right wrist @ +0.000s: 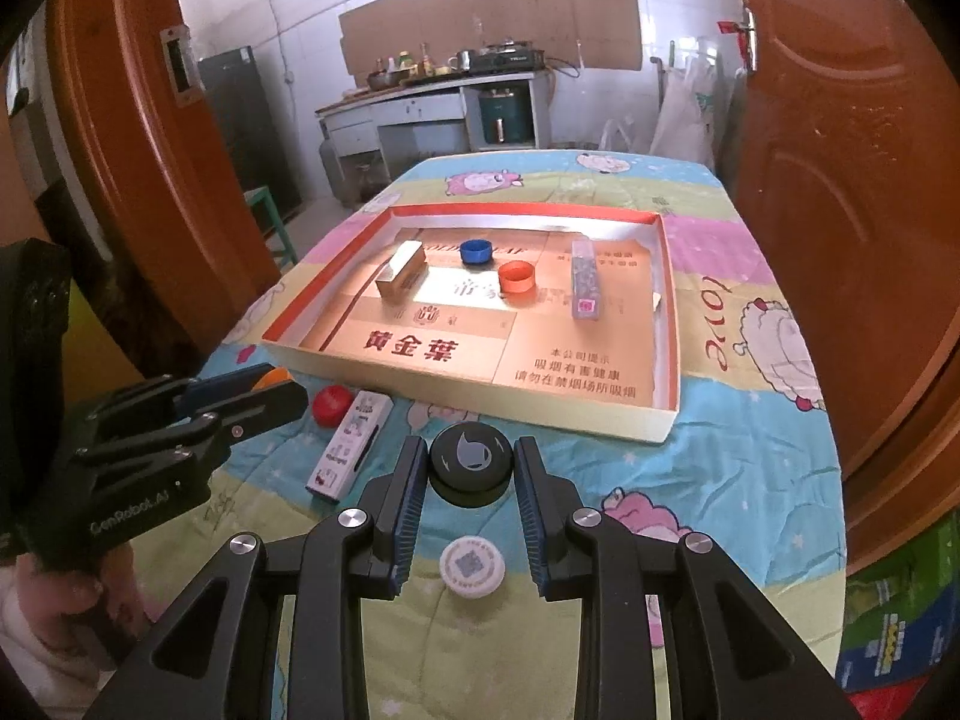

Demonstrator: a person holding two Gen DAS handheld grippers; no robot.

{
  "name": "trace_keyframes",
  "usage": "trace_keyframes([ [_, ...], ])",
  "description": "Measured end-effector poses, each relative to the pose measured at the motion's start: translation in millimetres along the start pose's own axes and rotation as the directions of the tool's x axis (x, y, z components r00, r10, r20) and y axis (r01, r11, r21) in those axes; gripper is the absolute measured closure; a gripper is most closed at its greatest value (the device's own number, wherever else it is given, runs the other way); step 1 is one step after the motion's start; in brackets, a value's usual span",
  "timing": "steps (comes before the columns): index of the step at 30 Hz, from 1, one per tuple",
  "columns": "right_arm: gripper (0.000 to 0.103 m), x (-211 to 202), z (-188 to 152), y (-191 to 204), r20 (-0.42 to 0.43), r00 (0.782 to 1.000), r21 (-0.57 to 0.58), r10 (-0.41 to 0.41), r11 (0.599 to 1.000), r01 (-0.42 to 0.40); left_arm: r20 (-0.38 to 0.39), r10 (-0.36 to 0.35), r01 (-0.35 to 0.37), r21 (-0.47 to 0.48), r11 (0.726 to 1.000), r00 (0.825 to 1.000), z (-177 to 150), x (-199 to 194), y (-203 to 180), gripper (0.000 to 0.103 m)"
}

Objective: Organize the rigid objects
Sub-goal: 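Carry the orange cap and black cap over the tray with both grippers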

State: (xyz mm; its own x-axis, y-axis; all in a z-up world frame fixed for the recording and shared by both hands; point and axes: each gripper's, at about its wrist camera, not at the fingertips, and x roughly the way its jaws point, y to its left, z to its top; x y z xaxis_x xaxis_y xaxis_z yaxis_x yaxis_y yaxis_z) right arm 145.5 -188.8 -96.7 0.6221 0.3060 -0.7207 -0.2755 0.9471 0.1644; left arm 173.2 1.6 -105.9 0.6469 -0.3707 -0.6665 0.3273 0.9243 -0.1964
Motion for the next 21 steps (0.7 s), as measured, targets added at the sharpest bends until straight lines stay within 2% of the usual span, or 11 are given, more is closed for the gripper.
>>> trace_keyframes([
  [21, 0.073, 44.9, 40.5, -24.1, -0.003, 0.999, 0.03, 0.039, 0.999, -0.039, -0.013, 0.013, -0.013, -0.004, 1.0, 1.0, 44.7, 44.9, 18.9, 0.073],
])
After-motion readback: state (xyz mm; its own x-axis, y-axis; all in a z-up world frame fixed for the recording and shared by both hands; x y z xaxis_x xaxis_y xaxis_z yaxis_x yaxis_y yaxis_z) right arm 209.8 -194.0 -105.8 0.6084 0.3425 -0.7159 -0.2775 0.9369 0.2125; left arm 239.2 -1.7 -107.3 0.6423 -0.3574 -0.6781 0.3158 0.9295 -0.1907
